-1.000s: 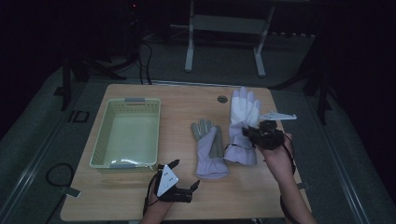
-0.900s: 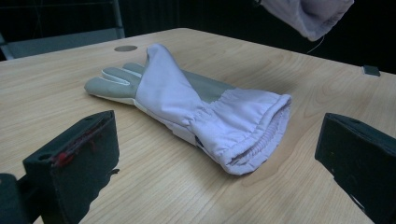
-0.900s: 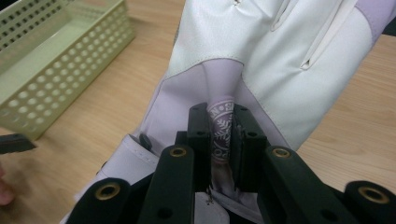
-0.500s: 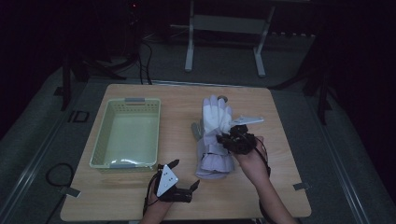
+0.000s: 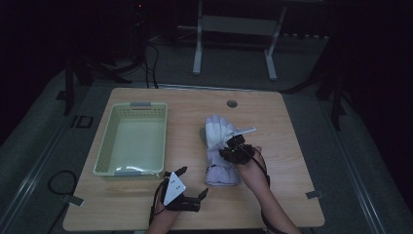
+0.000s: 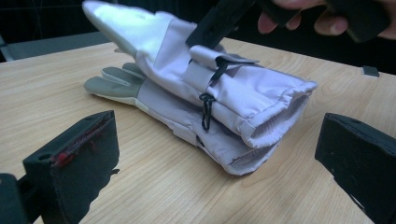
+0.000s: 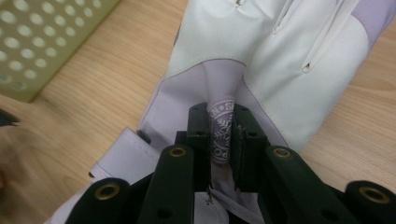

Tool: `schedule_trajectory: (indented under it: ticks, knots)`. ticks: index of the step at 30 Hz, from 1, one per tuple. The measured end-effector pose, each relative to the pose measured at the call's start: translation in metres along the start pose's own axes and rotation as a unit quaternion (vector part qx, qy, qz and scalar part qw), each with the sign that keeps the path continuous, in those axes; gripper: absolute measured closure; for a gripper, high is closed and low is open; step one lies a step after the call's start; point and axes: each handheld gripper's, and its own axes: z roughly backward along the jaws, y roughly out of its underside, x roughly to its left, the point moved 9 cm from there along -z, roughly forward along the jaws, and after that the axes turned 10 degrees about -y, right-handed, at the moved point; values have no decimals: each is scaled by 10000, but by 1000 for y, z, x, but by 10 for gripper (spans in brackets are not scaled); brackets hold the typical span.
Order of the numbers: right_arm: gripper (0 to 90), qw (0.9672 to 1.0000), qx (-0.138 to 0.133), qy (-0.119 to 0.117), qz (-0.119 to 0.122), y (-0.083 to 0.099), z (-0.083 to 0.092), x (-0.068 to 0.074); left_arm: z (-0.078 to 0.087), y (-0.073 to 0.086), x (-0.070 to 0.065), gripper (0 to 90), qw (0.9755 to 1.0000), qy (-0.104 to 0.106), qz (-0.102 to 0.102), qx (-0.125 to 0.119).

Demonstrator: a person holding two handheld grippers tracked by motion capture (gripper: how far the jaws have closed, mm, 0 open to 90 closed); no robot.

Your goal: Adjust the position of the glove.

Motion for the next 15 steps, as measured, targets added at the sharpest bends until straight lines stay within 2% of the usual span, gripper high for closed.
schedule_trajectory:
  ticks: [1,7,15]
  knots:
    - [791,10000,27,-28,58,1,-3,-1,0,0,0,0,10000,2,5,0]
    - [779,9999,156,-33,66,6,-14,-4,0,0,0,0,10000,-4,4,-4]
    - [773,9998,198,-6,36,15,-5,-16,0,0,0,0,10000,-7,-13,-2]
